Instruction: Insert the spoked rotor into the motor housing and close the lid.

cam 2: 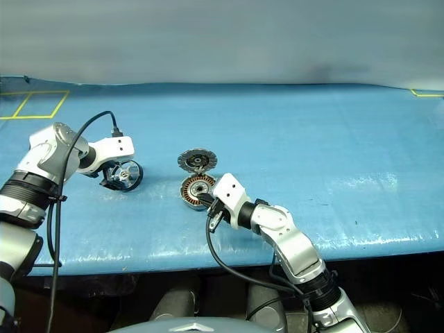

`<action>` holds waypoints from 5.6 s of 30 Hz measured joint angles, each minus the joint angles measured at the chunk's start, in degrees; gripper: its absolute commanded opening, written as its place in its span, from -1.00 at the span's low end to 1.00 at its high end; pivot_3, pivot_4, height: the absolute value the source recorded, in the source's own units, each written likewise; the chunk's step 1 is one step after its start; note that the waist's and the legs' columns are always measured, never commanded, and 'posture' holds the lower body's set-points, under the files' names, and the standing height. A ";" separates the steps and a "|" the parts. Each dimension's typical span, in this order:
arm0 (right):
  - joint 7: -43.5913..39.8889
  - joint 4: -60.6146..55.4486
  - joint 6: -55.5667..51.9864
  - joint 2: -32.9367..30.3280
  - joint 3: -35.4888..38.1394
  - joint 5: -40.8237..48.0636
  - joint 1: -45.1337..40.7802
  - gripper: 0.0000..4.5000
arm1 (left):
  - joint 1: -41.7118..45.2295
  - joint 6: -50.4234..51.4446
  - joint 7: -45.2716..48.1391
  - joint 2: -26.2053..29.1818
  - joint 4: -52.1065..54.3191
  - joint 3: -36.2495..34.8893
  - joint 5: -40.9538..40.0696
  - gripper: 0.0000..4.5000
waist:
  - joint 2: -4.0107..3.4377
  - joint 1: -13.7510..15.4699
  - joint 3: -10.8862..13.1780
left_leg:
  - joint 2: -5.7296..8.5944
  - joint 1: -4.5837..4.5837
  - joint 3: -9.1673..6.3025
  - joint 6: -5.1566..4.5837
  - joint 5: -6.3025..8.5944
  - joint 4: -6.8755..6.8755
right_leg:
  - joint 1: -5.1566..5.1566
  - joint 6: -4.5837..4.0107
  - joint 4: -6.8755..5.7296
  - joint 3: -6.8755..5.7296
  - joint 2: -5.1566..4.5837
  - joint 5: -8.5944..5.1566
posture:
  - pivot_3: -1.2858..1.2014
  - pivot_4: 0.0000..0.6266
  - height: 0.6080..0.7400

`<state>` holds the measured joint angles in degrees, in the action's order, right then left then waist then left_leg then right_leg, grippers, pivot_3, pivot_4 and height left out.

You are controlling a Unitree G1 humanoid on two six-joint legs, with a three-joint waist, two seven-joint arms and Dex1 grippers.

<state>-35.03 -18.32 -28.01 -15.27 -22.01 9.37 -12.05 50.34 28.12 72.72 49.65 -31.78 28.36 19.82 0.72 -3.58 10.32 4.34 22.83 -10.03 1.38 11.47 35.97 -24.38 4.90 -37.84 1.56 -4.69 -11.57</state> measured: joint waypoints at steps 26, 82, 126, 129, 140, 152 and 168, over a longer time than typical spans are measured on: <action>-0.03 0.07 0.08 -0.42 -0.50 -0.17 0.03 -0.99 | -0.66 -1.49 14.74 3.13 4.42 -2.43 -4.44 1.00 | 0.00 -0.30 0.00 | -0.03 0.01 0.03 0.00 0.00 -0.03 | -0.03 -0.02 0.00 0.03 0.02 0.00 | 0.03 -0.52 1.00; 0.37 0.37 0.36 -0.32 -0.65 -2.16 0.18 -0.99 | 3.14 -8.58 6.25 -2.60 -6.70 -0.96 0.48 1.00 | 0.04 -0.18 -0.02 | -0.07 0.01 0.03 0.00 0.00 0.00 | -0.02 -0.02 0.00 0.06 0.11 0.00 | 0.03 -0.52 1.00; 1.29 0.36 0.35 -0.36 -0.99 -2.94 1.13 -1.00 | 11.49 -8.88 4.38 -6.69 -17.85 -1.73 1.13 0.60 | 0.05 -0.25 -0.02 | -0.06 0.02 0.03 0.00 0.00 0.01 | -0.02 0.00 0.01 0.07 0.11 0.01 | 0.03 -0.52 1.00; 1.31 0.36 0.35 -0.36 -1.03 -3.20 1.14 -1.00 | 11.48 -9.39 4.16 -6.67 -18.46 -1.63 2.07 0.60 | 0.05 -0.25 -0.02 | -0.06 0.01 0.03 0.00 0.00 0.01 | -0.02 0.00 0.00 0.07 0.11 0.01 | 0.03 -0.52 1.00; 1.45 0.35 0.31 -0.33 -1.03 -3.48 1.25 -1.00 | 9.97 -11.39 1.65 -7.05 -19.72 -1.29 3.39 0.60 | 0.05 -0.25 -0.02 | -0.06 0.01 0.03 0.01 0.00 0.01 | -0.02 0.00 0.00 0.07 0.11 0.01 | 0.03 -0.52 1.00; 1.51 0.29 0.25 -0.61 -1.02 -3.52 1.38 -1.00 | 7.83 -11.64 2.27 -7.58 -19.71 -1.26 3.74 0.60 | 0.06 -0.25 -0.02 | -0.06 0.01 0.03 0.00 0.00 0.01 | -0.02 0.00 0.00 0.07 0.11 0.02 | 0.03 -0.52 1.00; 1.54 0.32 0.28 -0.61 -0.93 -3.57 1.37 -1.00 | 6.57 -14.71 2.27 -6.98 -18.92 -3.81 2.22 -0.21 | 0.06 -0.19 -0.03 | -0.07 0.00 0.03 0.01 -0.01 0.02 | -0.01 0.00 -0.01 0.07 0.11 0.02 | 0.03 -0.52 1.00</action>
<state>-33.49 -18.00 -27.73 -15.88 -22.94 5.80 -10.68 56.92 13.40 74.99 42.66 -50.70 24.55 22.04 0.78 -3.78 10.29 4.27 22.83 -10.00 1.39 11.47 36.00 -24.39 4.90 -37.85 1.62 -4.59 -11.55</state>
